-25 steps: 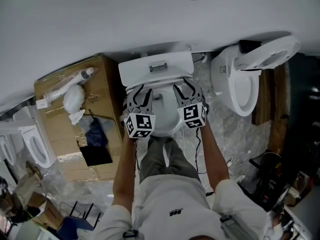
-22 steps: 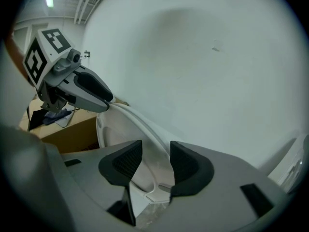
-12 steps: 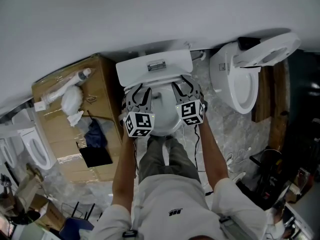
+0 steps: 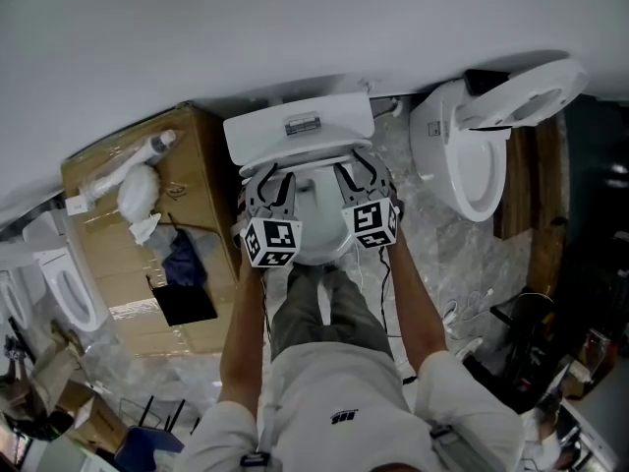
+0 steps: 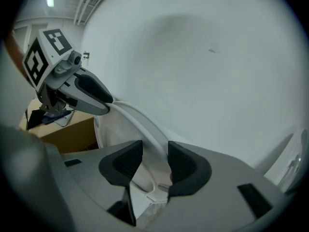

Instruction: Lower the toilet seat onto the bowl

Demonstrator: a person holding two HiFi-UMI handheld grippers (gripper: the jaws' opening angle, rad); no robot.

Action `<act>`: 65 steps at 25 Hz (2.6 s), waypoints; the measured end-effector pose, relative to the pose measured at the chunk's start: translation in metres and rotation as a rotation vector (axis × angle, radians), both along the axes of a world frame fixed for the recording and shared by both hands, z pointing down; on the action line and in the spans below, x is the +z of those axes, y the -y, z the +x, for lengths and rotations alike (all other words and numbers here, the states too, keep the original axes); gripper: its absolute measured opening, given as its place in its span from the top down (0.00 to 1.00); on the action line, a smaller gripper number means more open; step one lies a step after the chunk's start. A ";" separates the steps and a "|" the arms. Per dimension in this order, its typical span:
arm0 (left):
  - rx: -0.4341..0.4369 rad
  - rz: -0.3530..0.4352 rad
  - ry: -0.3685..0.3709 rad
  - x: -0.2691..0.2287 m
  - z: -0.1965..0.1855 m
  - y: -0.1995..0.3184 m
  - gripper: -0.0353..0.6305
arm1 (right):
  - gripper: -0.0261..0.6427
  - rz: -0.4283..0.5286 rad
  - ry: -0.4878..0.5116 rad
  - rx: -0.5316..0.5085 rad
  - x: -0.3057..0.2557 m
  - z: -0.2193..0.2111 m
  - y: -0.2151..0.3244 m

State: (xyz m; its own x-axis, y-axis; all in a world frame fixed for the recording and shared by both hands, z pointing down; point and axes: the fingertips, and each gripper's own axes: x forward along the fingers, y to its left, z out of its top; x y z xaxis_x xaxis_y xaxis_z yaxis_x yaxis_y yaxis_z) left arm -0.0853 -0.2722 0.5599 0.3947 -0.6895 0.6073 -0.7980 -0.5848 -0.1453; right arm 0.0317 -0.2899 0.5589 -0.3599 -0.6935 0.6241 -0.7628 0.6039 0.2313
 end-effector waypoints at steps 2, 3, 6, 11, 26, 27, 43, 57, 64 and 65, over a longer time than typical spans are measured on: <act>0.001 0.001 0.004 -0.001 0.002 -0.003 0.73 | 0.71 0.001 0.004 -0.003 -0.001 0.001 -0.004; 0.002 0.000 0.007 -0.001 0.003 -0.005 0.73 | 0.71 0.001 0.005 -0.004 -0.001 0.002 -0.006; 0.001 -0.002 0.008 0.000 0.004 -0.011 0.74 | 0.72 0.000 0.007 -0.010 -0.001 0.003 -0.011; -0.006 -0.005 0.009 0.001 0.005 -0.023 0.75 | 0.72 0.001 0.015 -0.018 -0.001 0.004 -0.022; -0.028 -0.003 0.015 0.003 0.013 -0.065 0.74 | 0.73 -0.002 0.028 -0.039 0.001 0.013 -0.063; -0.028 -0.004 0.016 0.003 0.013 -0.067 0.74 | 0.73 -0.002 0.028 -0.039 0.001 0.013 -0.065; -0.024 -0.014 0.024 0.010 0.020 -0.110 0.74 | 0.73 -0.013 0.030 -0.046 0.007 0.020 -0.107; -0.019 -0.035 0.032 0.021 0.026 -0.149 0.73 | 0.73 -0.039 0.022 -0.062 0.018 0.025 -0.146; -0.020 -0.047 0.041 0.030 0.030 -0.171 0.72 | 0.73 -0.054 0.013 -0.082 0.027 0.029 -0.167; -0.020 -0.049 0.042 0.032 0.031 -0.174 0.72 | 0.73 -0.057 0.012 -0.086 0.029 0.029 -0.171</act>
